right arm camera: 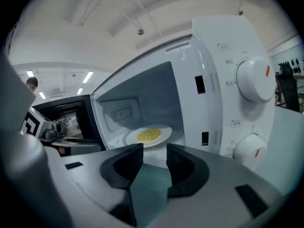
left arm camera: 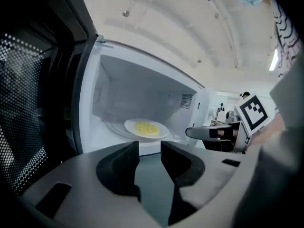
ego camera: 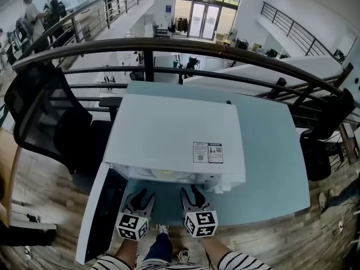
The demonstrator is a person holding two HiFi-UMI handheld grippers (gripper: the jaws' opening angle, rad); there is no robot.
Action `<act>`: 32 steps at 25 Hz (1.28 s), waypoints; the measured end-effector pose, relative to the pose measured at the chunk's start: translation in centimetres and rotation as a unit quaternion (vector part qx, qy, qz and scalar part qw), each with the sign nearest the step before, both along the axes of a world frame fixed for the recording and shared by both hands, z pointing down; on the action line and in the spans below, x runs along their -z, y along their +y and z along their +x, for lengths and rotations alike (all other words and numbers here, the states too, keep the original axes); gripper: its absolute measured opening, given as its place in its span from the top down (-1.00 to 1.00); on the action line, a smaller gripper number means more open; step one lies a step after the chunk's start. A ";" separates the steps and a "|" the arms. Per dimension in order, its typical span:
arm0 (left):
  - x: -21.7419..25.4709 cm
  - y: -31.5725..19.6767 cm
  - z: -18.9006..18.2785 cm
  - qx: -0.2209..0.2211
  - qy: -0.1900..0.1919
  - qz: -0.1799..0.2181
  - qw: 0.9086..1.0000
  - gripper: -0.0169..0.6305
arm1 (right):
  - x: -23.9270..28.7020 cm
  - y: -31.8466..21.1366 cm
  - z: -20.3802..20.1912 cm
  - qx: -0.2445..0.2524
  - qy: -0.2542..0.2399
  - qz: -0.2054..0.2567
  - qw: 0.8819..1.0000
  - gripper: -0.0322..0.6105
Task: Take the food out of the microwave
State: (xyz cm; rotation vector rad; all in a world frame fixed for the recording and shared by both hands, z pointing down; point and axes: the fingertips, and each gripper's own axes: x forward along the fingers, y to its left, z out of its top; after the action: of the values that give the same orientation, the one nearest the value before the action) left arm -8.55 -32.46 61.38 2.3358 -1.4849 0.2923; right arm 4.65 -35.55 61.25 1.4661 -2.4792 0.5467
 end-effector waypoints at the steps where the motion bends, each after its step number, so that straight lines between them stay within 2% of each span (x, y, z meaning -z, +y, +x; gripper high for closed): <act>1: -0.1 -0.5 -0.1 0.000 0.000 0.001 1.000 0.58 | -0.2 -0.3 -0.2 -0.003 -0.003 -0.004 1.000 0.44; 8: -0.1 -3.9 -0.8 0.002 0.007 0.004 1.000 0.53 | -0.9 -2.3 -2.1 -0.003 -0.013 -0.015 1.000 0.44; 13: -0.3 -5.9 -0.8 -0.002 0.011 0.002 1.000 0.43 | -1.3 -3.9 -2.3 -0.024 -0.044 -0.037 0.998 0.44; 18: -0.2 -7.6 -0.4 -0.010 0.020 0.000 1.000 0.38 | -1.9 -4.5 -2.1 -0.039 -0.054 -0.051 0.996 0.44; 23: -0.8 -8.9 0.2 -0.022 0.036 -0.019 0.999 0.26 | -2.4 -4.9 -2.4 -0.040 -0.058 -0.056 0.996 0.44; 32: -1.7 -9.7 0.0 -0.022 0.033 -0.048 0.998 0.24 | -2.2 -5.6 -2.6 -0.048 -0.086 -0.058 0.993 0.41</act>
State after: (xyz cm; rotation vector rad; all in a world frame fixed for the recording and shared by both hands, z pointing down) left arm -8.51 -42.18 63.09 2.2814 -1.3612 0.2893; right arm 2.04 -41.16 63.41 1.5593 -2.4641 0.8536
